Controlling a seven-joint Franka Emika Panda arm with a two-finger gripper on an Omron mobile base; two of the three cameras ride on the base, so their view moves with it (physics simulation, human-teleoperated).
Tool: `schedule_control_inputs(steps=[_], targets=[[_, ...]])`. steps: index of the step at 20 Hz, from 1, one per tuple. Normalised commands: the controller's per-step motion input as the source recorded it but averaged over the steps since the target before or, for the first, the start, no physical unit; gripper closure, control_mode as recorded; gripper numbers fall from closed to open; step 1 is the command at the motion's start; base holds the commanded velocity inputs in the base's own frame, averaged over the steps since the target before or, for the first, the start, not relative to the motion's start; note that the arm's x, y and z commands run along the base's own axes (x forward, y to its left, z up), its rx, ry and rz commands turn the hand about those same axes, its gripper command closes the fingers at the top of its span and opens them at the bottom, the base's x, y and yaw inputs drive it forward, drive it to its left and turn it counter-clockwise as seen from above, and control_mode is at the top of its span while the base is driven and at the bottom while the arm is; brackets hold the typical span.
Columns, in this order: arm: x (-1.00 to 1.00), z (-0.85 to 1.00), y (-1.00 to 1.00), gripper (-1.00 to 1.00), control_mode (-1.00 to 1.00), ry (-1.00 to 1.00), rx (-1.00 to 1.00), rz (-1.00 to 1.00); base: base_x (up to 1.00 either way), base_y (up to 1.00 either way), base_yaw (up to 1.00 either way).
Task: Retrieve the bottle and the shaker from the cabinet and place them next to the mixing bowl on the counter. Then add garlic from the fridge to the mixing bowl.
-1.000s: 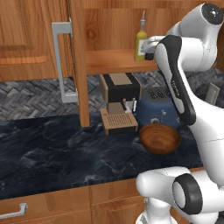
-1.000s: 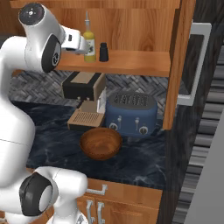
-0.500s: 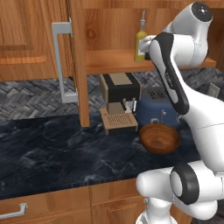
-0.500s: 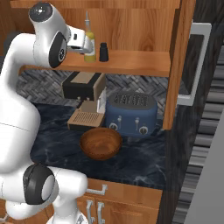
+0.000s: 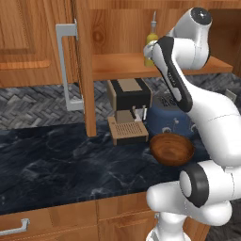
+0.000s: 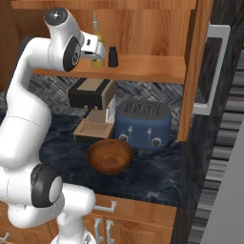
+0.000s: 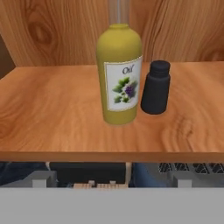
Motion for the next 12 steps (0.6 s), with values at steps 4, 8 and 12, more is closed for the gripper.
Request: schedule_control_inputs(steps=[4,8,12], targets=[[0.23,0.0,0.0,-1.0,-1.0,0.01,0.0,0.0,0.0,0.0,0.0],[0.01,0.04,-0.02,-1.0,-1.0,0.0,0.02,0.0,0.0,0.0,0.0],[0.09,0.0,-0.03,-1.0,-1.0,-0.04,0.0,0.0,0.0,0.0,0.0]])
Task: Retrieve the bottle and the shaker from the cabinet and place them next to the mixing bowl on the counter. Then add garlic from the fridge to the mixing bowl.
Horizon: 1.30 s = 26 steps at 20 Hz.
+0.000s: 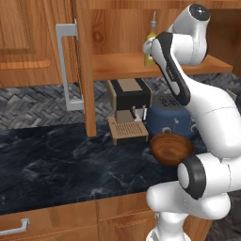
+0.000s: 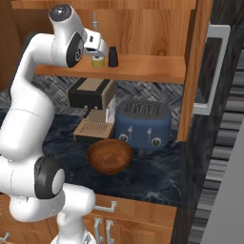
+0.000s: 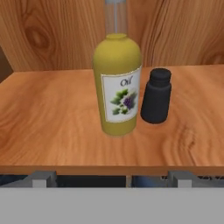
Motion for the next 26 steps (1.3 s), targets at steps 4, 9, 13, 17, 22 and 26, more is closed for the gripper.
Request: schedule_control_inputs(steps=[4,9,13,17,22,26], targets=[[0.18,-0.03,0.0,-1.0,-1.0,-0.03,0.0,0.0,0.0,0.0,0.0],[0.15,0.0,0.0,-1.0,-1.0,-0.02,0.0,0.0,0.0,0.0,0.0],[0.11,-0.08,0.0,-1.0,-1.0,0.0,0.0,0.0,0.0,0.0,0.0],[0.14,-0.03,0.0,-1.0,-1.0,0.0,0.0,0.0,0.0,0.0,0.0],[0.25,-0.04,0.0,-1.0,-1.0,-0.01,0.0,0.0,0.0,0.0,0.0],[0.28,-0.01,0.0,-1.0,-1.0,0.0,0.0,0.0,0.0,0.0,0.0]])
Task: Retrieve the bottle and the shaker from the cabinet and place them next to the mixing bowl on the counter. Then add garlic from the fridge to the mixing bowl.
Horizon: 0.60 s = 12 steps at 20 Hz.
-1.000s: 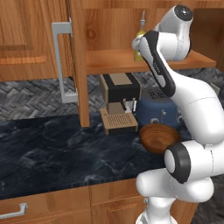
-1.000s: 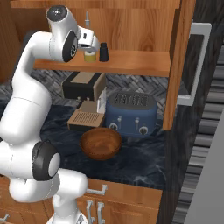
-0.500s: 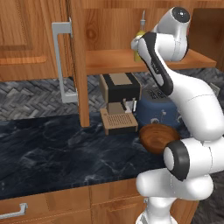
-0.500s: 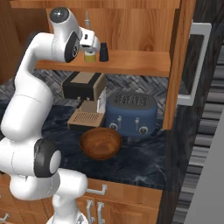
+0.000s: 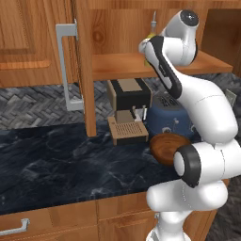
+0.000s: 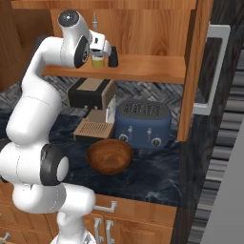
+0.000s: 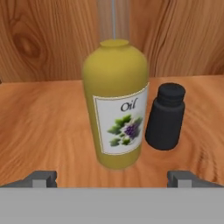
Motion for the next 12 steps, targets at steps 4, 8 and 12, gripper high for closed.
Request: schedule_control_inputs(steps=[4,8,12], targets=[[0.27,-0.11,0.0,-1.0,-1.0,0.0,0.0,0.0,0.0,0.0,0.0],[0.21,-0.03,0.0,-1.0,-1.0,0.0,0.0,0.0,0.0,0.0,0.0],[0.19,-0.04,0.0,-1.0,-1.0,0.0,0.0,0.0,0.0,0.0,0.0]])
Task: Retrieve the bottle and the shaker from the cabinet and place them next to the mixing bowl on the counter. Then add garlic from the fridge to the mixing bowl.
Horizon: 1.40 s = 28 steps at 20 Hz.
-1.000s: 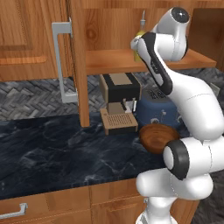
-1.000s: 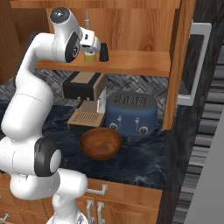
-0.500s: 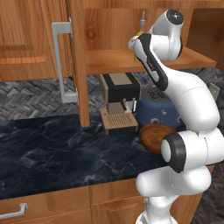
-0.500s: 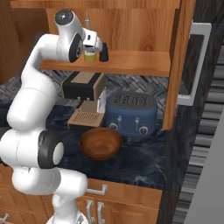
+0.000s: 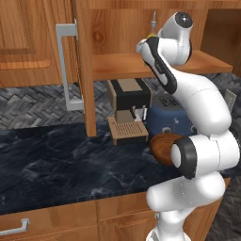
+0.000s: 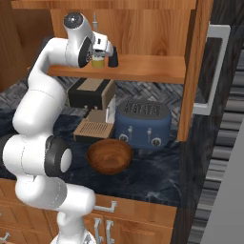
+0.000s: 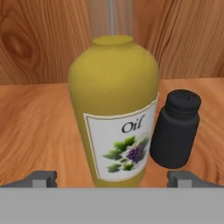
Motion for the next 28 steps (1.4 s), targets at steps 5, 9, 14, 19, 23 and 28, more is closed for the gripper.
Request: schedule_control_inputs(steps=[5,9,14,19,23,28], targets=[[0.07,-0.01,0.0,-1.0,-1.0,0.0,0.0,0.0,0.0,0.0,0.0],[0.0,0.0,0.0,-1.0,-1.0,0.0,0.0,0.0,0.0,0.0,0.0],[0.08,-0.14,0.0,-1.0,-1.0,0.0,0.0,0.0,0.0,0.0,0.0],[0.1,-0.1,0.0,-1.0,-1.0,0.0,0.0,0.0,0.0,0.0,0.0],[0.01,0.0,0.0,-1.0,-1.0,0.0,0.0,0.0,0.0,0.0,0.0],[0.08,0.0,0.0,-1.0,-1.0,0.0,0.0,0.0,0.0,0.0,0.0]])
